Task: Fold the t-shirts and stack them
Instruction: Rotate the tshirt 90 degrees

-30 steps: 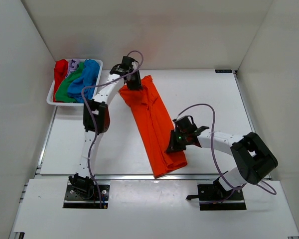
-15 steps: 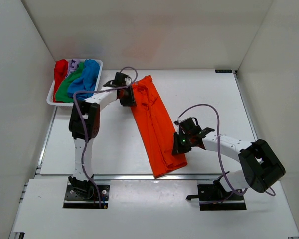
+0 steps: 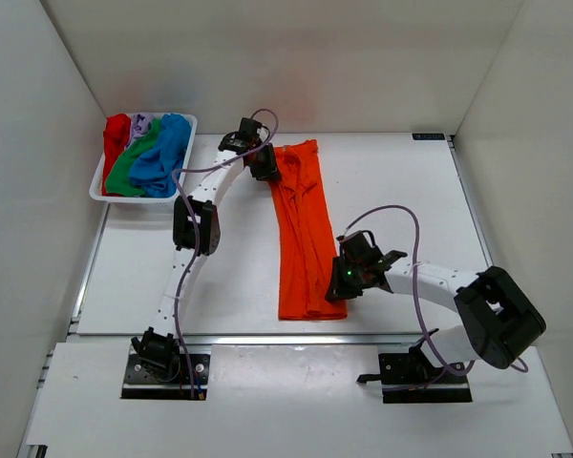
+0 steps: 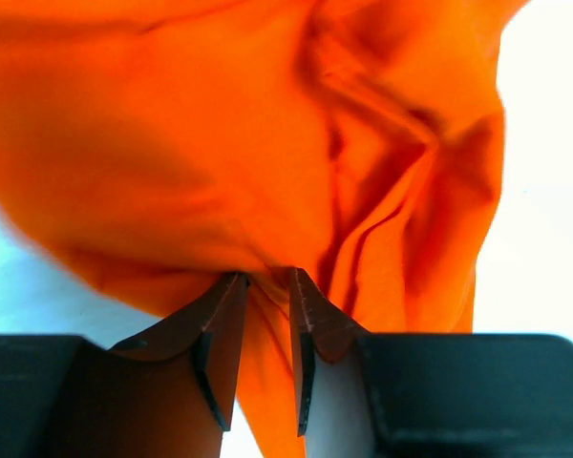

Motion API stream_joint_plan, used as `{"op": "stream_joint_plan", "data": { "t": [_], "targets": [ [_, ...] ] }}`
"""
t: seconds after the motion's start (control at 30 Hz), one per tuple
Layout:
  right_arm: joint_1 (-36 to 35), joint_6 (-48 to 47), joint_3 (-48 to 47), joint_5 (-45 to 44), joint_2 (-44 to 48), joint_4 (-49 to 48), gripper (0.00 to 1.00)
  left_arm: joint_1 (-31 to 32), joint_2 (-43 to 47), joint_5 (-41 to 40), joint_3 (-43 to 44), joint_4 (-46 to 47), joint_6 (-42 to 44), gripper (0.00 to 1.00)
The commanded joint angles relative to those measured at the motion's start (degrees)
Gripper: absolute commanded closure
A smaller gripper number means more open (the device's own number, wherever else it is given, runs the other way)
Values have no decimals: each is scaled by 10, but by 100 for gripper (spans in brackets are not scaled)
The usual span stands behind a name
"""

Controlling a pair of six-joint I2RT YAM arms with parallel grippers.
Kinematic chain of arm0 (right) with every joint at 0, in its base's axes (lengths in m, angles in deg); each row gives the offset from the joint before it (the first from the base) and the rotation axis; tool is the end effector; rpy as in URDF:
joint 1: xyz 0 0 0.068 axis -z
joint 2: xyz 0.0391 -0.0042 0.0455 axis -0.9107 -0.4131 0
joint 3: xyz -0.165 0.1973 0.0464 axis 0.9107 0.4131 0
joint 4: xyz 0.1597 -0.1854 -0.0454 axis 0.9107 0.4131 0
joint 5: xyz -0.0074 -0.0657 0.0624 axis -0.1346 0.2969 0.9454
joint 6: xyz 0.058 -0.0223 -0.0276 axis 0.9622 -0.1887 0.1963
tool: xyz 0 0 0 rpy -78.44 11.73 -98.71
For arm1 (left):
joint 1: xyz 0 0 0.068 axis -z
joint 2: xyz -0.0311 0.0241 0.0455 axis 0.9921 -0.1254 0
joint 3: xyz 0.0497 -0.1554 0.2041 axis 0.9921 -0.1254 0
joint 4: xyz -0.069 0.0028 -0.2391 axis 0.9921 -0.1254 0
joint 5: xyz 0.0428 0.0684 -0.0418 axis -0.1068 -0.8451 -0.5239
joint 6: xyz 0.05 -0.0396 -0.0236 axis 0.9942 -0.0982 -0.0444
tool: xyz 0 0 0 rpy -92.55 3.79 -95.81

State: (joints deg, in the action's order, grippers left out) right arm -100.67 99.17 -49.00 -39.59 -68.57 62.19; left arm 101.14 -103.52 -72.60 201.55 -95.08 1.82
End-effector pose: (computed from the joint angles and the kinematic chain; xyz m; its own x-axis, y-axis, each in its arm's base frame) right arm 0.1865 0.1465 0.1267 -0.9689 0.0273 -0.2458 -0.0859 0.8948 0.4381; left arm 0.5297 -0.1900 0.1327 -0.8951 -0.1507 -0.4196 0.0514 0.9000 -0.4329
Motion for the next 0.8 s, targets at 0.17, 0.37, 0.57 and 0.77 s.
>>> {"op": "stream_joint_plan", "data": {
  "t": [0.17,0.37,0.57,0.77],
  "targets": [
    [-65,41,35,-10,-76,-7,100,-25,17,30,-82,61,-27,64],
    [-27,-61,-10,15,-72,11,100,-39,-9,50,63,8,-32,61],
    [-25,-179,-104,41,-3,69,83,-40,140,58,-27,-3,-4,56],
    [32,-146,-104,32,83,95,38,-8,445,33,-521,150,10,50]
  ]
}}
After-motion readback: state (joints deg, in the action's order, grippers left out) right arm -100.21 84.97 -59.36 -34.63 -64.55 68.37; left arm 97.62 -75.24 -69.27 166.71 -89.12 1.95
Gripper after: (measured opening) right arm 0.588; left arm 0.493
